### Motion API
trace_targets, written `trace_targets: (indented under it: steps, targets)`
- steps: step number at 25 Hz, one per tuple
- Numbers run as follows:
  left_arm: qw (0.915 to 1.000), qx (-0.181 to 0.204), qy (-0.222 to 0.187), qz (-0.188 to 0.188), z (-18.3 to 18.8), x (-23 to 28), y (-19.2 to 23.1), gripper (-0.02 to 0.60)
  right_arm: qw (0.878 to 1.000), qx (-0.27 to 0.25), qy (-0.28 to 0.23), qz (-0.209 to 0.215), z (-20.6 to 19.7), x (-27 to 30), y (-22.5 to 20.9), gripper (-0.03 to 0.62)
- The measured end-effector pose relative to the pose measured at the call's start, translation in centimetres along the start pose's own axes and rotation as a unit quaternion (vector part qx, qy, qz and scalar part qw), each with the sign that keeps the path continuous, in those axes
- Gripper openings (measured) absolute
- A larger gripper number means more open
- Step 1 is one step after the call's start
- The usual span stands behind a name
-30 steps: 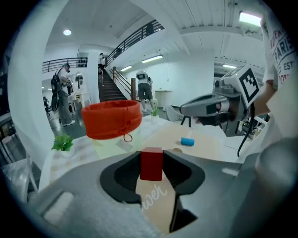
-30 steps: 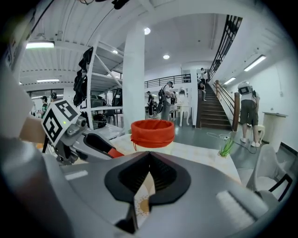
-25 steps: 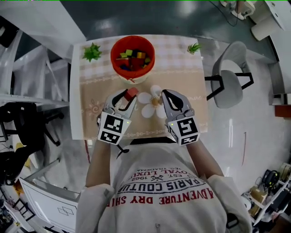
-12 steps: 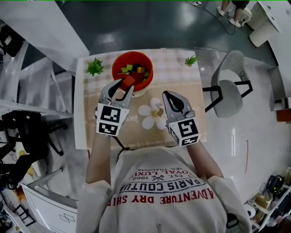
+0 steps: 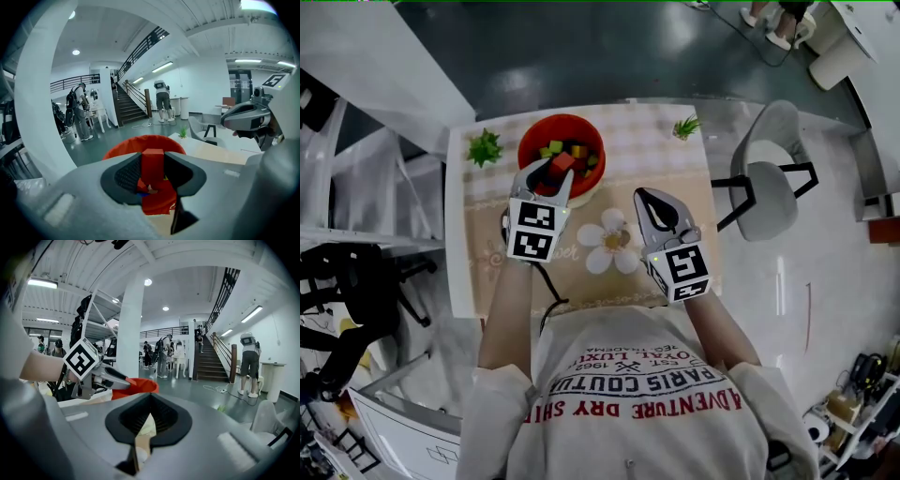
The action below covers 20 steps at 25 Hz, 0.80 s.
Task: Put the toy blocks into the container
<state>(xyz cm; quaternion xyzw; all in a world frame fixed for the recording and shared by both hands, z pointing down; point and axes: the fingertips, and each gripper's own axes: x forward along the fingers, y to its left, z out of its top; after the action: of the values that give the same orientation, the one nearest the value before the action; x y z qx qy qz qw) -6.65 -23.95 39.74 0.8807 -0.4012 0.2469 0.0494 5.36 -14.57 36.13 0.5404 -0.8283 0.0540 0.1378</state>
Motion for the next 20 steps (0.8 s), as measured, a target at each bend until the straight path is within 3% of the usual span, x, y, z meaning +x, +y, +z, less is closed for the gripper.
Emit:
trace_targets:
  steps: [3, 5, 6, 13, 20]
  targets:
    - [0.9998, -0.016, 0.008, 0.004, -0.7, 0.4, 0.0, 0.167, 1.000, 0.000, 0.006, -0.005, -0.4, -0.3, -0.3, 0.002]
    - [0.9996, -0.030, 0.002, 0.001, -0.6, 0.3, -0.2, 0.287, 1.000, 0.003, 0.009, -0.012, -0.6, -0.8, -0.6, 0.002]
    - [0.9994, -0.036, -0.005, 0.001, -0.4, 0.1, -0.4, 0.310, 1.000, 0.004, 0.010, -0.016, -0.7, -1.0, -0.8, 0.002]
    - [0.9952, -0.054, -0.064, -0.051, -0.1, -3.1, -4.4, 0.331, 0.999, 0.020, 0.029, -0.040, -2.9, -3.3, -0.5, 0.002]
    - [0.9927, -0.030, -0.046, -0.108, -3.5, -4.0, -10.1, 0.331, 0.995, 0.040, 0.066, -0.055, -6.6, -5.8, 0.4, 0.002]
